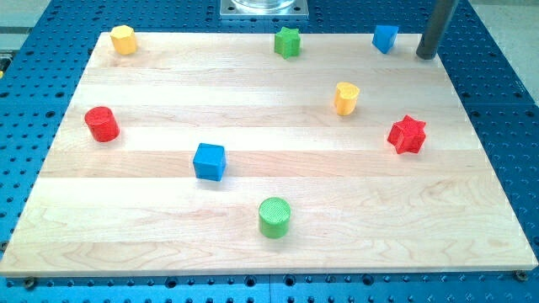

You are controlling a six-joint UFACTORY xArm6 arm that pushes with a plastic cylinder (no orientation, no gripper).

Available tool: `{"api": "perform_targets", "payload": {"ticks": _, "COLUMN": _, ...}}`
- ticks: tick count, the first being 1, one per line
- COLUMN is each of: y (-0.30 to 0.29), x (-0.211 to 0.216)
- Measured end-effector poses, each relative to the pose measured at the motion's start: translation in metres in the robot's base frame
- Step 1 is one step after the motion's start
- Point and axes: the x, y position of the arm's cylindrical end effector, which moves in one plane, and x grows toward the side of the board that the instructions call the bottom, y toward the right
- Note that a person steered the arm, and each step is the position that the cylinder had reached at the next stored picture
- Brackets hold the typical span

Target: Move your arm towards yellow hexagon

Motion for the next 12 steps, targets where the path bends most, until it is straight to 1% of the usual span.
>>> {"api": "perform_targets", "payload": {"ticks": 1, "y": -0.022, "x": 0.035}}
{"api": "perform_targets", "payload": {"ticks": 2, "y": -0.107, "x": 0.070}}
{"api": "perform_targets", "payload": {"ticks": 3, "y": -0.150, "x": 0.070}}
{"api": "perform_targets", "payload": {"ticks": 4, "y": -0.150, "x": 0.071}}
{"api": "perform_targets", "payload": {"ticks": 5, "y": -0.212, "x": 0.093}}
{"api": "perform_targets", "payload": {"ticks": 6, "y": -0.362, "x": 0.107}}
{"api": "perform_targets", "payload": {"ticks": 7, "y": -0.458, "x": 0.121}}
{"api": "perform_targets", "payload": {"ticks": 8, "y": -0.465, "x": 0.137}}
{"api": "perform_targets", "payload": {"ticks": 9, "y": -0.468, "x": 0.139}}
{"api": "perform_targets", "payload": {"ticks": 10, "y": -0.527, "x": 0.127}}
{"api": "perform_targets", "payload": {"ticks": 11, "y": -0.580, "x": 0.106}}
{"api": "perform_targets", "payload": {"ticks": 12, "y": -0.579, "x": 0.083}}
